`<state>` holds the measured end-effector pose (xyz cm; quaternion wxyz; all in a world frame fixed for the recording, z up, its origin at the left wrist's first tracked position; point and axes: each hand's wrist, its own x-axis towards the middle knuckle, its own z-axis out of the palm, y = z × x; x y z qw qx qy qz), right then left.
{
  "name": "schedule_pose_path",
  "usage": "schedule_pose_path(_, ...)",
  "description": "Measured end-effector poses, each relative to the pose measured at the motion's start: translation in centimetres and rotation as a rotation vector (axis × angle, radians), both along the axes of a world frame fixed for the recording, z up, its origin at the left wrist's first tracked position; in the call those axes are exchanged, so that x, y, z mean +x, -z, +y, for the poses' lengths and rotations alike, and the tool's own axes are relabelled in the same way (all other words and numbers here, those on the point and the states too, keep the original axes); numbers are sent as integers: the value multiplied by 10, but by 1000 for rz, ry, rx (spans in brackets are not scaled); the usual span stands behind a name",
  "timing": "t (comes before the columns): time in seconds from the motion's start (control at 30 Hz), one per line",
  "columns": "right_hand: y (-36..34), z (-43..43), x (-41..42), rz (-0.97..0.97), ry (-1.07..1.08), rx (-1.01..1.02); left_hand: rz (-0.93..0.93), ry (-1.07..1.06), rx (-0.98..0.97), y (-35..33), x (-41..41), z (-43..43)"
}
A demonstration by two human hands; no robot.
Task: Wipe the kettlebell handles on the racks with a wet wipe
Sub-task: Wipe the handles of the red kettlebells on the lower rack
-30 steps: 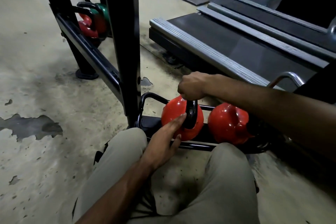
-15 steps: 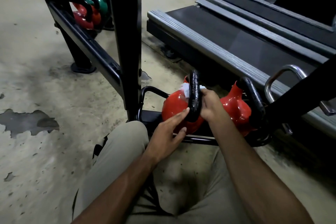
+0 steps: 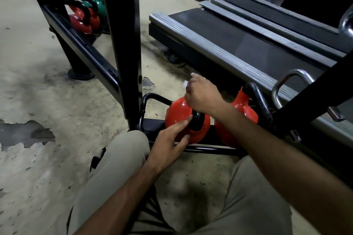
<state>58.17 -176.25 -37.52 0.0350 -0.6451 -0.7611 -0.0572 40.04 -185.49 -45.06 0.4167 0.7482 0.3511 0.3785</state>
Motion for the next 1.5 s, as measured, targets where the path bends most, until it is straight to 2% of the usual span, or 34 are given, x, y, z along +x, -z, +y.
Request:
schedule_pose_path(0.07, -13, 3, -5, -309, -79, -142, 2, 0, -7, -1, 0, -2)
schedule_pose_path(0.1, -16, 1, -6, -372, -117, -164, 7, 1, -10, -1, 0, -2)
schedule_pose_path(0.13, -17, -5, -5, -369, -154, -132, 14, 2, -13, -1, 0, -3)
schedule_pose_path(0.2, -8, -25, 1, -231, -212, 75, 18, -5, -13, -1, 0, -3)
schedule_pose_path(0.3, 6, -68, 2, 225, -15, 349, -8, -15, -21, -2, 1, -2)
schedule_pose_path(0.4, 26, -90, -14, 843, 329, 427, -40, -20, -38, -2, 0, -1)
schedule_pose_path(0.47, 38, -75, -15, 1288, 479, 307, -36, -13, -48, -2, -1, -2)
schedule_pose_path(0.53, 35, -53, -9, 1880, 591, 40, -32, -8, -55, -1, -1, -3)
schedule_pose_path(0.57, 29, -46, -6, 2113, 619, -130, -28, -9, -51, -1, -1, -2)
schedule_pose_path(0.6, 23, -41, -2, 2269, 614, -270, -21, -12, -47, 0, 0, -2)
schedule_pose_path(0.63, 16, -37, 2, 2342, 612, -335, -12, -18, -47, 1, 0, -2)
schedule_pose_path(0.73, 11, -31, -1, 2405, 628, -290, 20, -65, -40, 3, 3, -3)
schedule_pose_path(0.8, 21, -37, -9, 2282, 660, -111, 35, -81, -24, 3, 7, -4)
schedule_pose_path(0.83, 28, -42, -11, 2110, 658, 44, 38, -91, -14, 2, 9, -5)
schedule_pose_path(0.9, 38, -52, -13, 1539, 563, 364, 53, -111, 4, 2, 13, -4)
schedule_pose_path(0.97, 37, -52, -8, 1045, 357, 483, 84, -116, 10, 3, 16, -1)
schedule_pose_path(1.03, 27, -40, -1, 618, 99, 360, 124, -104, 17, 6, 16, 0)
schedule_pose_path(1.13, -4, -21, 0, -99, -54, -3, 183, -95, 3, 9, 14, -1)
schedule_pose_path(1.2, -29, -12, -11, -375, -107, -214, 197, -99, -6, 11, 13, -2)
schedule_pose_path(1.27, -44, -9, -21, -523, -158, -322, 185, -99, -27, 12, 13, -3)
schedule_pose_path(1.33, -45, -12, -18, -510, -193, -289, 180, -106, -39, 11, 14, -4)
schedule_pose_path(1.43, -20, -31, 9, -251, -258, 114, 198, -137, -27, 12, 17, -3)
schedule_pose_path(1.5, 3, -53, 22, 84, -190, 319, 202, -146, 8, 13, 19, -1)
